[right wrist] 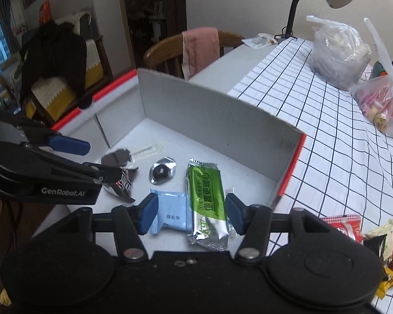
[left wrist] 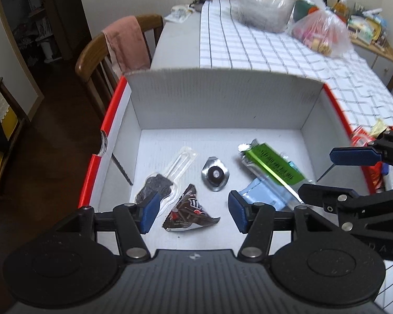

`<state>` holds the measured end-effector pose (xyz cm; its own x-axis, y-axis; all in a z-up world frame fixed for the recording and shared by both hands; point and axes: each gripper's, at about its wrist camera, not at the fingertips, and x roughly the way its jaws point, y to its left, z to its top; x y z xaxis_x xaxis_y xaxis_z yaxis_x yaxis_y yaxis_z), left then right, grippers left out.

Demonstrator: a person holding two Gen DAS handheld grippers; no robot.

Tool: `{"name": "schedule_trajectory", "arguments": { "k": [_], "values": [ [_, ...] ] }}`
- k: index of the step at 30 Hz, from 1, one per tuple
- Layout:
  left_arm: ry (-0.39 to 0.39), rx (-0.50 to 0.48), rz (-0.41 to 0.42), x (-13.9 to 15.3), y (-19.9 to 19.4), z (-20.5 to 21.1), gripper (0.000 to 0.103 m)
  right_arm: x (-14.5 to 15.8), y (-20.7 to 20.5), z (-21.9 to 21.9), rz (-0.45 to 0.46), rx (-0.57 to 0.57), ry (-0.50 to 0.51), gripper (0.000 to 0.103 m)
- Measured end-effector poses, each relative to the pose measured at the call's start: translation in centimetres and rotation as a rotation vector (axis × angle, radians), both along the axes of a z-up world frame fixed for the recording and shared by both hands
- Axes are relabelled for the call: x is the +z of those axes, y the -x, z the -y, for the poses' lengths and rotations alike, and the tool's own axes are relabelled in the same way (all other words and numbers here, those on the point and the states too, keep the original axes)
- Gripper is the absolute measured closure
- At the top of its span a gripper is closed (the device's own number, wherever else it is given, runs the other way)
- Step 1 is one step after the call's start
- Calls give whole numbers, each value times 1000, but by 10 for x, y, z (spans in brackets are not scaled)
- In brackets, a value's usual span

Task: Organize snacks
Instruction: 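Withdraw both tools from the box back to the snack pile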

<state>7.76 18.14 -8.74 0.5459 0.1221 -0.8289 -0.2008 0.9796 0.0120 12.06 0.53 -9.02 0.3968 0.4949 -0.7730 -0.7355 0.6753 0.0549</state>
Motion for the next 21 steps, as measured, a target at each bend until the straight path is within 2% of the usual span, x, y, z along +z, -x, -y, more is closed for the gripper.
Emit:
{"name": "schedule_trajectory", "arguments": {
  "k": [2,4,7,9,16,18,21],
  "values": [
    [4,-1,23,6,4,2,46,6,1,7,4,-7,-26,44],
    [11,-3,47,13,8,5,46,13,4,15,16,-10,-57,37],
    [21,-11,86,24,14,11,45,23,8,26,26,-19,-91,37],
    [24,-20,114,32,19,17,43,30,10,34,30,-26,-118,35],
    [28,-64,216,58,33,43,39,53,21,71,60,-65,-209,21],
    [30,-76,240,63,35,52,35,57,22,83,68,-80,-227,20],
    [21,-84,270,69,39,66,31,61,24,104,84,-113,-253,13]
  ]
}}
